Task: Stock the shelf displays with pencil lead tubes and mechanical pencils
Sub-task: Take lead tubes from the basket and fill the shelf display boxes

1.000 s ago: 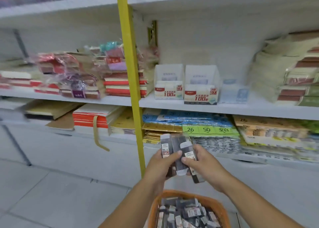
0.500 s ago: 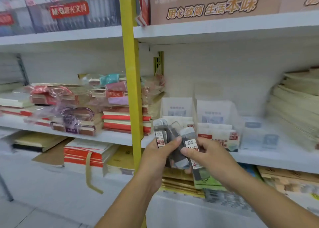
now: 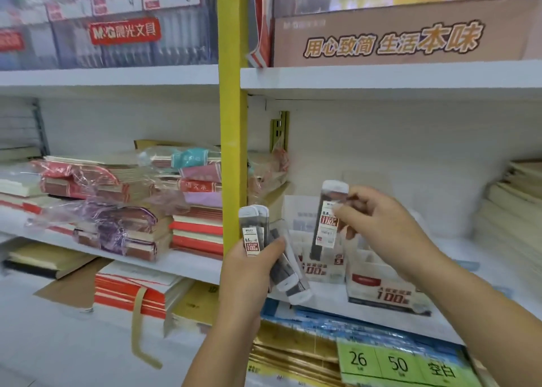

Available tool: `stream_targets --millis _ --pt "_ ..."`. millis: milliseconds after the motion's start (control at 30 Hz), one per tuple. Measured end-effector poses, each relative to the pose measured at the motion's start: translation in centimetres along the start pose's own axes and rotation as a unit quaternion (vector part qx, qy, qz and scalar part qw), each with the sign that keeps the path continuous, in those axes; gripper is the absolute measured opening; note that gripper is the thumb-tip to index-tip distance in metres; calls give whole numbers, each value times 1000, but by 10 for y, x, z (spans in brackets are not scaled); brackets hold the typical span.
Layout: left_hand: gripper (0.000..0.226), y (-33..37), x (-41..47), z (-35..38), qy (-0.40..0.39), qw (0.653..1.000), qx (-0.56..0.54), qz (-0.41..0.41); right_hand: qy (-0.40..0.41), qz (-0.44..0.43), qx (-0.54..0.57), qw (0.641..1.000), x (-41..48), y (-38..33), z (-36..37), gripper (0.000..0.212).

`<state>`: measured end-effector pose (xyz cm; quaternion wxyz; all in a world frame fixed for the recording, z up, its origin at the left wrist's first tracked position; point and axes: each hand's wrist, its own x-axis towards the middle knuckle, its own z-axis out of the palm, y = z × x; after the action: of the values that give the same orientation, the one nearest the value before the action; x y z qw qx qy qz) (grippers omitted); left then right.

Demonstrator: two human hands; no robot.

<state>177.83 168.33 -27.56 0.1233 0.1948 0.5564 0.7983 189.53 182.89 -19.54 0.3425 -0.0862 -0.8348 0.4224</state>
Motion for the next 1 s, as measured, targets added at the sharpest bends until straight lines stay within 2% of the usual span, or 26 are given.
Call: stream_targets --millis 67,133,300,400,467,567,633,667,767,800,833,900,933,1000 --pt "6 -5 1 -3 15 1000 -5 -4 25 -24 -39 999 26 -1 0 10" --pt "3 -9 3 -7 29 1000 5 -8 32 -45 -98 994 48 2 10 19" --pt "5 -14 16 -21 58 998 18 -19 -4 -111 -268 957 76 18 41 36" --pt "7 -17 21 -26 55 998 14 -25 -22 -95 -307 947 88 24 47 42" --pt "7 -19 22 -27 51 998 10 -27 -47 -62 -303 950 91 30 50 36" --pt "7 -19 23 -27 44 999 2 -28 -88 20 -240 967 94 37 52 19" --pt "11 -19 23 -26 34 999 -2 -23 -79 12 -263 962 97 38 50 12" --pt "15 -18 22 -25 28 999 -3 -20 -71 -11 -312 947 100 36 47 14" --pt "16 -17 21 -24 18 1000 -6 -18 -58 -82 -485 869 101 29 43 30" --pt "14 -17 21 -24 17 1000 -7 -20 -49 -98 -500 859 98 27 43 34" --pt "11 -17 20 -24 14 1000 -8 -22 -38 -111 -487 866 92 24 43 35" --pt "8 -16 19 -23 3 999 -14 -30 -22 -121 -366 922 70 18 42 25" --pt "8 -16 18 -22 -4 999 -19 -35 -32 -110 -289 950 56 16 41 20" --pt "7 -14 16 -20 -24 998 -26 -46 -94 -61 -177 978 25 15 43 22"
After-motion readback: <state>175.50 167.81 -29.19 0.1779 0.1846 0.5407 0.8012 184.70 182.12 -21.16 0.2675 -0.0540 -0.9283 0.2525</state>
